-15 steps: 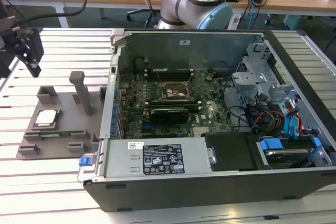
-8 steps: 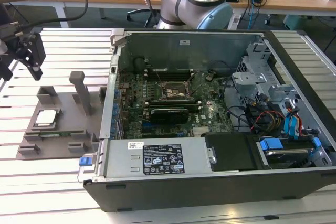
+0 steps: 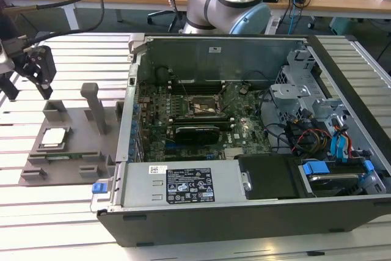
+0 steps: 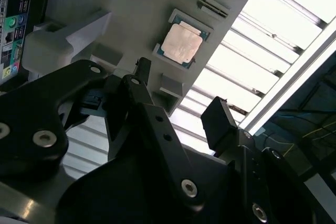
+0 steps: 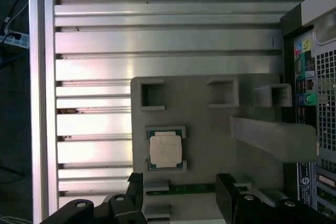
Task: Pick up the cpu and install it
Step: 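Pick up the cpu and move it towards the insertion slot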
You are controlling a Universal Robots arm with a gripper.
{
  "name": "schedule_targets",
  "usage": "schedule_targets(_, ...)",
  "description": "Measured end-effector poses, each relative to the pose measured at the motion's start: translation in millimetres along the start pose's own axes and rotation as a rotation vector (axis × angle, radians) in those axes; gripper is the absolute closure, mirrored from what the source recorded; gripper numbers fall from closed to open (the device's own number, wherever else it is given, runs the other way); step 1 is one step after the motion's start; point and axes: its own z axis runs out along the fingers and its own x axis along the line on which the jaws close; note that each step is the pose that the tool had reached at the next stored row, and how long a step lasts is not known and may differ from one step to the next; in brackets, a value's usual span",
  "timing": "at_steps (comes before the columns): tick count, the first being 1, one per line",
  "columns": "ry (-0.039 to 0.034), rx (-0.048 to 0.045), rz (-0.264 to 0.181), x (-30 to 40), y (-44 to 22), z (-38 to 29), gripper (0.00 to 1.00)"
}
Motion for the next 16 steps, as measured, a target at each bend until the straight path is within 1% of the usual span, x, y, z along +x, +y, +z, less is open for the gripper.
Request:
schedule_targets(11,0.0,0.0,0.0,0.4,-0.2,14.1,0.34)
schedule_targets(16,0.0,0.0,0.0,0.6,-0.3,22.1,0.34)
